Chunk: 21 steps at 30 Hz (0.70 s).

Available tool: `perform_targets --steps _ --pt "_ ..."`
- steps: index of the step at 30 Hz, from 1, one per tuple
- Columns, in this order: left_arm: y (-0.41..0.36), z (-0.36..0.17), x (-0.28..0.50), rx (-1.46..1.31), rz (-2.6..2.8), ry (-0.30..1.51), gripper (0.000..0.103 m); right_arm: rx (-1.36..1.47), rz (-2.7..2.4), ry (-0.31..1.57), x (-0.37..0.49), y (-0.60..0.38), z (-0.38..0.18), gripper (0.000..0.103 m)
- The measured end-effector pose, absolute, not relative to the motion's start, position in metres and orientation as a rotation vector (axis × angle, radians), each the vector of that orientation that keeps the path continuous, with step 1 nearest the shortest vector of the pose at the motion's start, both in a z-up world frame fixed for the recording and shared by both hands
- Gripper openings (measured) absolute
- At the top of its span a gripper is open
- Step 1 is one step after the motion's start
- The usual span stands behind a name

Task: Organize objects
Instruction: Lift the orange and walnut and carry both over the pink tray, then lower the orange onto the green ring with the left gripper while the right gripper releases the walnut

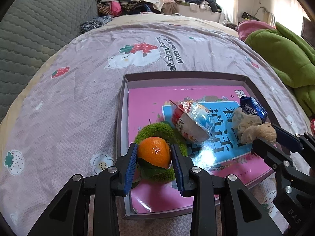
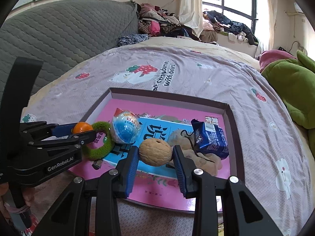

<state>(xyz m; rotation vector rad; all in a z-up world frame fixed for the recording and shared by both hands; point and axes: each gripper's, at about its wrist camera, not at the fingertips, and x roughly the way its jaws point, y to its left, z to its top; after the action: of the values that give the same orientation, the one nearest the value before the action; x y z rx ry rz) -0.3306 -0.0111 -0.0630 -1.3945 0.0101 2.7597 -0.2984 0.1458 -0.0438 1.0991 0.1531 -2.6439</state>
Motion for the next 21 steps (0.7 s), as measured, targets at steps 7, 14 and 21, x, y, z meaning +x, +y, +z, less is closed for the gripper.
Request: perform_targets --steps 7,14,21 --pt "-0.007 -0.072 -0.332 -1.417 2.747 0.041 0.035 1.128 -2.635 0.163 -0.303 0.144 -0.055 0.036" --pt "-0.005 -0.08 -0.334 -1.422 2.747 0.065 0.035 1.167 -2.626 0.169 -0.306 0.144 -0.066 0.036" --pt "-0.002 -0.082 -0.336 -1.419 2.745 0.096 0.035 1.217 -2.625 0.223 -0.309 0.139 -0.078 0.036"
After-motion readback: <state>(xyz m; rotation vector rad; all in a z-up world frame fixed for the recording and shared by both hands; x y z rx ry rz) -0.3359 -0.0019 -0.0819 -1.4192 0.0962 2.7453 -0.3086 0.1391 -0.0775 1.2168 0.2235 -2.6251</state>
